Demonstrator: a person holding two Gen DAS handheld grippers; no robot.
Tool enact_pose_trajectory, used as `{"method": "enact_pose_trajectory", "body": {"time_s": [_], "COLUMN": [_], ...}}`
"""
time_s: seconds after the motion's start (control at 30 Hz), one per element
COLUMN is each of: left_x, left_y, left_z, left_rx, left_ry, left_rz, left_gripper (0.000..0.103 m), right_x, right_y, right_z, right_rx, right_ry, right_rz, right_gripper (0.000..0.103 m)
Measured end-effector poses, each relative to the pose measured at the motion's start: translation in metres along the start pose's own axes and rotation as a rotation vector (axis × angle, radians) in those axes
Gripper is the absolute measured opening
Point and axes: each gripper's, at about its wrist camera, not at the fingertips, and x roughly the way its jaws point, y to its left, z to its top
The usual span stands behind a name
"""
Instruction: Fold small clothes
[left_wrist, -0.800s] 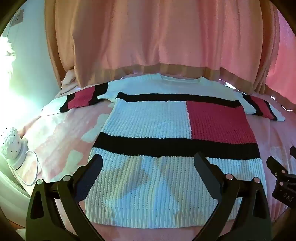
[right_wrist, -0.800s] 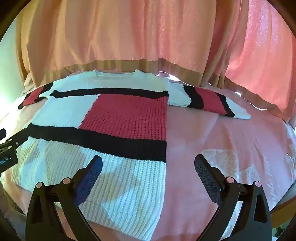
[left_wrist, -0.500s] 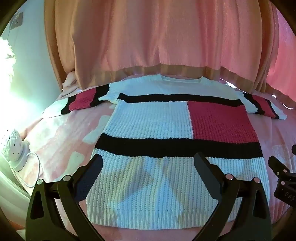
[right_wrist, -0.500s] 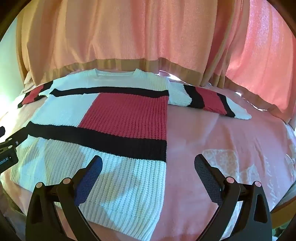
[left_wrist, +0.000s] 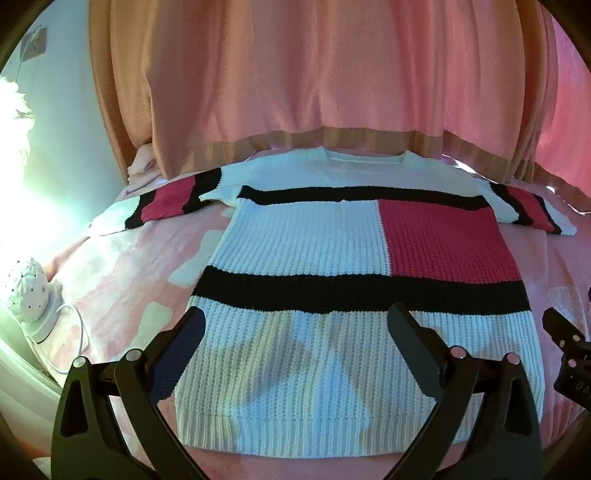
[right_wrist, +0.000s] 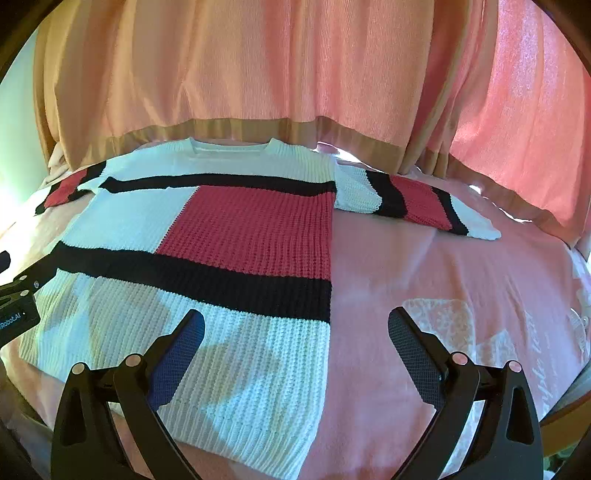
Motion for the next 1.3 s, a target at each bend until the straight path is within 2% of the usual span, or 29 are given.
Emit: {"method": "enact_pose_trajectory", "body": {"time_s": [1.3], "left_x": [-0.0016], "left_y": [0.006], "left_z": [-0.0018], "left_rx": [0.007], "left_ry": [0.015], "left_rz": [0.016], "left_gripper": [0.097], "right_x": [-0.0068], "right_y": [0.0092], "right_z": [0.0028], "right_rx": [-0.009], "right_ry": [-0.001], "right_rz": [0.039], "right_gripper": [0.098]}}
